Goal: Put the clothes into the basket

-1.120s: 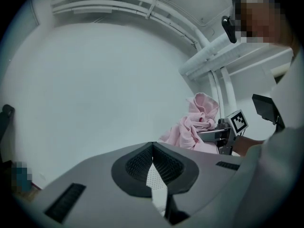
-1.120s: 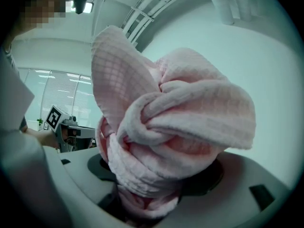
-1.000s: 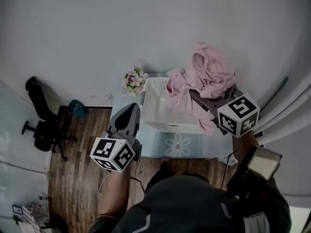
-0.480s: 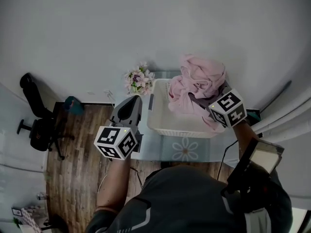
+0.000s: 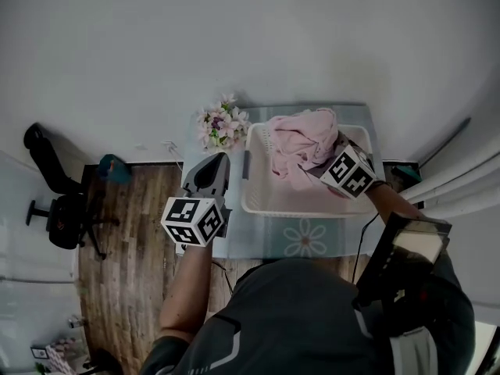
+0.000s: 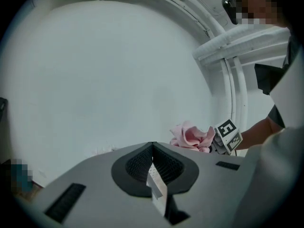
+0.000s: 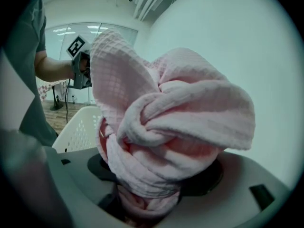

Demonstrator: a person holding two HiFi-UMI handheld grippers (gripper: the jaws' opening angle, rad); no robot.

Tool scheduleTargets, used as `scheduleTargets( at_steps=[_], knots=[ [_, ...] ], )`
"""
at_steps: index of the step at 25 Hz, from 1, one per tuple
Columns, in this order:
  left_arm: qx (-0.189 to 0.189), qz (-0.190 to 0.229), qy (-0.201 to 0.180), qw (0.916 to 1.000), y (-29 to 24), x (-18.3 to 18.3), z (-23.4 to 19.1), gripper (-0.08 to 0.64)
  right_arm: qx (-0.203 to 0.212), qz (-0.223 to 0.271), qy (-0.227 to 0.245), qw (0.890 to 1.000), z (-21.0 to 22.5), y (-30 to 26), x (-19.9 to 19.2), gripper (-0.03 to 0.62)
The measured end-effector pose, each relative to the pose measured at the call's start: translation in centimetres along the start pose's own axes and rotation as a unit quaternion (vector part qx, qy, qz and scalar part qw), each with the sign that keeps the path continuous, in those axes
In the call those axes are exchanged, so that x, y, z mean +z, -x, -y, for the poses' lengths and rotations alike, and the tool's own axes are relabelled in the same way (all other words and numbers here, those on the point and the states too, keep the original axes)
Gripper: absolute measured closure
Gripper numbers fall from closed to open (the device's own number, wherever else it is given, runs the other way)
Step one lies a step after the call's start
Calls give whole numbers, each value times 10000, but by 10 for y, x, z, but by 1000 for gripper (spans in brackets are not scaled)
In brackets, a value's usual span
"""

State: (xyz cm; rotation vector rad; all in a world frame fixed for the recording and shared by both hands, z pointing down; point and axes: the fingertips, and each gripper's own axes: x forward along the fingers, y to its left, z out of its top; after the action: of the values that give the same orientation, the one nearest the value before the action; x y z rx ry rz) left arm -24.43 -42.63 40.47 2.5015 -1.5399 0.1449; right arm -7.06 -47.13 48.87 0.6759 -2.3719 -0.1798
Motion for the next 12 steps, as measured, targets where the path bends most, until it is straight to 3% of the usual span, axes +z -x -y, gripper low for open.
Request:
scheduleTargets(
  at_steps=[6,12],
  knots=[
    [-15,-126,92,9999,-5,-23,-10,552,570,-387,483,9965,-26,-36,-24,239],
    [59,-263,109,9996,-6,-38,-25,552,863,-947,769,9888,-39,-72,-63,239]
  ],
)
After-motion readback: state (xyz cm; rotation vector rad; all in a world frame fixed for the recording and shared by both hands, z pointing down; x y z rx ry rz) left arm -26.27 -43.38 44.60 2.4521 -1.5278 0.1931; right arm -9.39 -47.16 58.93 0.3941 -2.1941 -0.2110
